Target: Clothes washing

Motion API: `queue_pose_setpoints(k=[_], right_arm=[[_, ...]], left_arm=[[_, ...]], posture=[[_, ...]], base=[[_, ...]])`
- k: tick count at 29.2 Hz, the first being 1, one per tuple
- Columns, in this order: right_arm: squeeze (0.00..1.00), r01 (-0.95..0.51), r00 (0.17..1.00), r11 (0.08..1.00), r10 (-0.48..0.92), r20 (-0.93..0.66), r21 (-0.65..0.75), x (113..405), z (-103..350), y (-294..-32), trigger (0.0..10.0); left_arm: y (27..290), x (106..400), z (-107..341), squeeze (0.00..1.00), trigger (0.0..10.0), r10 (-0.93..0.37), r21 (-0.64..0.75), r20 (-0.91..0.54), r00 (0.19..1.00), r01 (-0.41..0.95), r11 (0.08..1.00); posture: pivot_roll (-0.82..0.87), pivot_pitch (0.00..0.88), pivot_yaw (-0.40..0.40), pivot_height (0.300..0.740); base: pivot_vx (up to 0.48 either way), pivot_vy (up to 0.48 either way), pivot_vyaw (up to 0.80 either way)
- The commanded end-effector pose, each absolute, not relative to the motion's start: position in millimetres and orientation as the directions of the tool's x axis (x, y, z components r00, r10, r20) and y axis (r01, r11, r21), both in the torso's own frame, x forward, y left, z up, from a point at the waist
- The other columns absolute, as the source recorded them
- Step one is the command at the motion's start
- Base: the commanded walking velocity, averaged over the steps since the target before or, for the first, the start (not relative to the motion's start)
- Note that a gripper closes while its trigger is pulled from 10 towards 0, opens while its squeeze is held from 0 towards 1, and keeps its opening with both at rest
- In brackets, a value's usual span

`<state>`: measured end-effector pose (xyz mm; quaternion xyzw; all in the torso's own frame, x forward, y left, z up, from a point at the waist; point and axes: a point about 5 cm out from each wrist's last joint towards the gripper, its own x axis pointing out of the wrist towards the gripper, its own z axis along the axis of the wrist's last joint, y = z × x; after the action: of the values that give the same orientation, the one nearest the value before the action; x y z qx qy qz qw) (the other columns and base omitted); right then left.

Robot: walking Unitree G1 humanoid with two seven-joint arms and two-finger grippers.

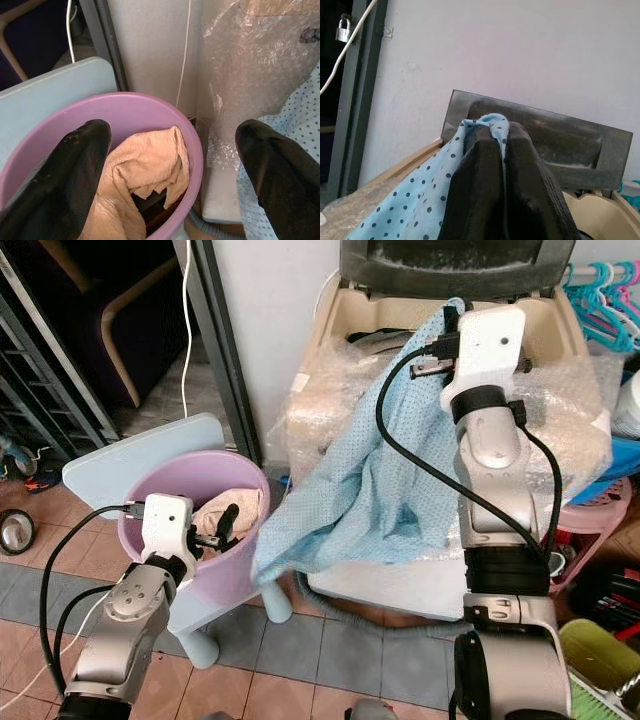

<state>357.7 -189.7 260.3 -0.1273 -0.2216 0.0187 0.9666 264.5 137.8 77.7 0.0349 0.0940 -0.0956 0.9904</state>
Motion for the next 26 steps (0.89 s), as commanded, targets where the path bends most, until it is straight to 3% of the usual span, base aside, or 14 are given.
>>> queue_pose_setpoints(k=[1,5,9,10,14,16,19,21,26], right_arm=[[0.00,0.005,0.886,0.968,0.111,0.450,-0.250,363,271,-183,10.0],[0.00,-0.080,0.841,0.956,0.218,0.496,-0.284,372,297,-161,10.0],[0.00,-0.096,0.795,0.949,0.255,0.551,-0.301,378,331,-159,10.0],[0.00,-0.062,0.756,0.954,0.237,0.610,-0.294,384,372,-166,10.0],[0.00,-0.002,0.727,0.968,0.175,0.664,-0.252,384,409,-178,10.0],[0.00,0.151,0.710,0.971,0.024,0.704,-0.185,380,437,-205,10.0],[0.00,0.174,0.718,0.971,-0.011,0.696,-0.163,381,437,-212,10.0],[0.00,0.322,0.724,0.941,-0.173,0.668,-0.105,380,424,-245,10.0],[0.00,0.454,0.759,0.876,-0.286,0.585,-0.161,385,385,-276,10.0]], left_arm=[[140,267,78,0.00,10.0,-0.180,0.067,-0.195,0.964,0.196,0.978],[138,269,79,0.00,10.0,-0.182,0.068,-0.196,0.964,0.199,0.978],[136,271,80,0.00,10.0,-0.181,0.060,-0.192,0.964,0.196,0.979],[134,272,79,0.00,10.0,-0.186,0.056,-0.193,0.963,0.200,0.978],[132,272,78,0.00,10.0,-0.192,0.053,-0.193,0.962,0.206,0.977],[131,273,78,0.00,10.0,-0.184,0.048,-0.188,0.965,0.196,0.979],[130,272,78,0.00,10.0,-0.183,0.047,-0.188,0.965,0.195,0.980],[131,270,76,0.00,10.0,-0.174,0.043,-0.196,0.965,0.186,0.982],[131,270,74,0.00,10.0,-0.180,0.041,-0.200,0.963,0.192,0.981]], posture=[[-0.05,0.000,0.046,0.740],[-0.05,0.012,0.052,0.740],[-0.06,0.001,0.049,0.740],[-0.07,0.000,0.047,0.740],[-0.07,0.000,0.039,0.740],[-0.06,0.000,0.027,0.740],[-0.06,0.000,0.023,0.740],[-0.05,0.000,0.020,0.740],[-0.06,0.000,0.025,0.740]], base=[[0.315,0.000,0.00],[0.315,0.000,0.00],[0.309,0.000,0.00],[0.307,0.000,0.00],[0.306,0.000,0.00],[0.311,0.000,0.00],[0.309,0.000,0.00],[0.276,0.000,0.00],[0.204,0.000,0.00]])
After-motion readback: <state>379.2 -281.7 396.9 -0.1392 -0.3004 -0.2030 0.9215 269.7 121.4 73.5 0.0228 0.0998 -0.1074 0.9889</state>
